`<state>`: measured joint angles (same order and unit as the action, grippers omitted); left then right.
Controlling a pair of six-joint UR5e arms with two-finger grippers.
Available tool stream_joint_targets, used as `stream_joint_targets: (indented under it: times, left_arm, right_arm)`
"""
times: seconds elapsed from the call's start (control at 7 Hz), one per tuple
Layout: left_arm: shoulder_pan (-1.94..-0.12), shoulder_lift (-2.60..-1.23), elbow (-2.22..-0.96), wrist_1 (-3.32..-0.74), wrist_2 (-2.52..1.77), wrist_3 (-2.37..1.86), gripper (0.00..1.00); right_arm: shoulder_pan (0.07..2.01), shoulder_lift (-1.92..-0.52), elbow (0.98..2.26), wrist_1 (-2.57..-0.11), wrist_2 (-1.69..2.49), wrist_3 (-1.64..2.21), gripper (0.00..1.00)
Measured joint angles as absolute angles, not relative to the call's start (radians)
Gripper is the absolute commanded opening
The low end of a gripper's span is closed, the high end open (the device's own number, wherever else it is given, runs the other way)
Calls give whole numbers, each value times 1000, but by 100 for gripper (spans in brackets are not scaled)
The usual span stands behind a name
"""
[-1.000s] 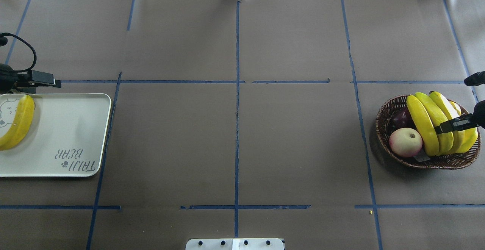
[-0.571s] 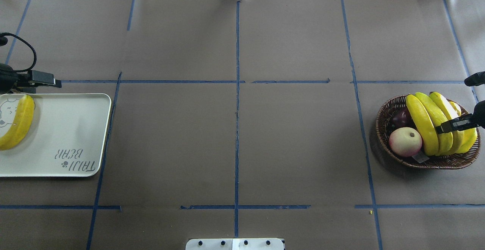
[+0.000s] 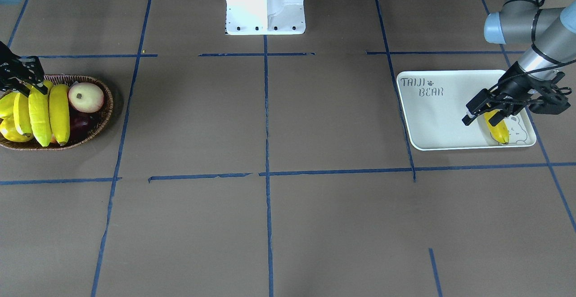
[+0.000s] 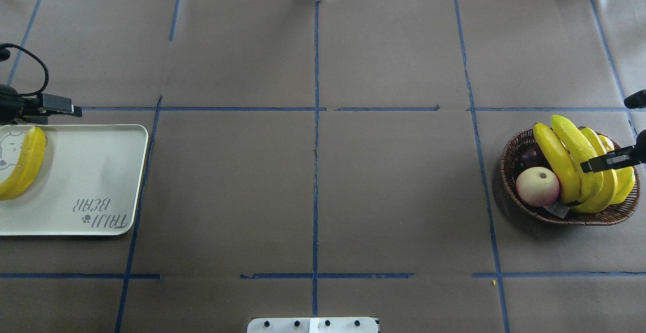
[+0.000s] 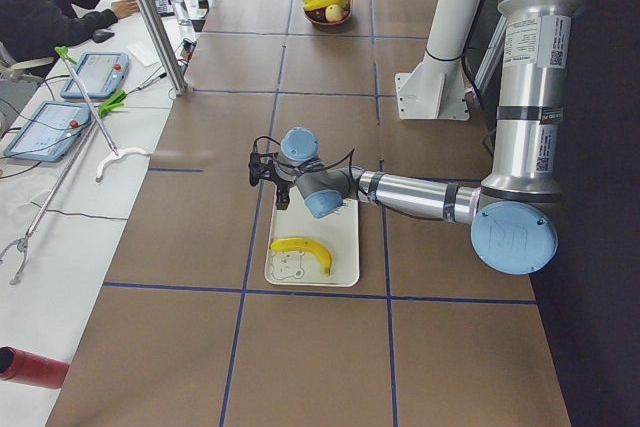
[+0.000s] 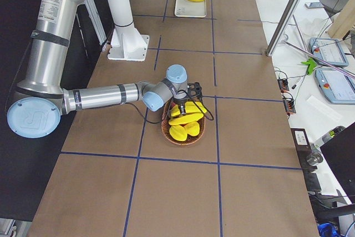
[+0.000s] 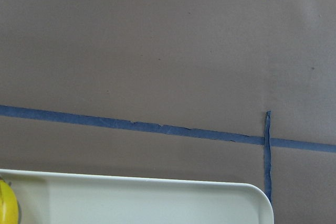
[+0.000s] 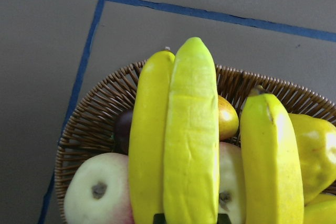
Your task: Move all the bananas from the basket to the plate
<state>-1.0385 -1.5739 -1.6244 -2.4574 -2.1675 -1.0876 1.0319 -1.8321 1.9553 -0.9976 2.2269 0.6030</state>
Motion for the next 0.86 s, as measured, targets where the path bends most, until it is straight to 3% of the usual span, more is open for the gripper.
stream_joint_targets:
  times: [0.43, 0.86]
  left_arm:
    - [-1039, -1574, -1631, -2457, -2168, -1088, 100]
    - [-1038, -1578, -1632, -2457, -2168, -1091, 100]
  right_arm:
    - [1103, -1852, 2055, -1004, 2251, 602, 0]
    - [1166, -1743, 2049, -1007, 2370, 679, 0]
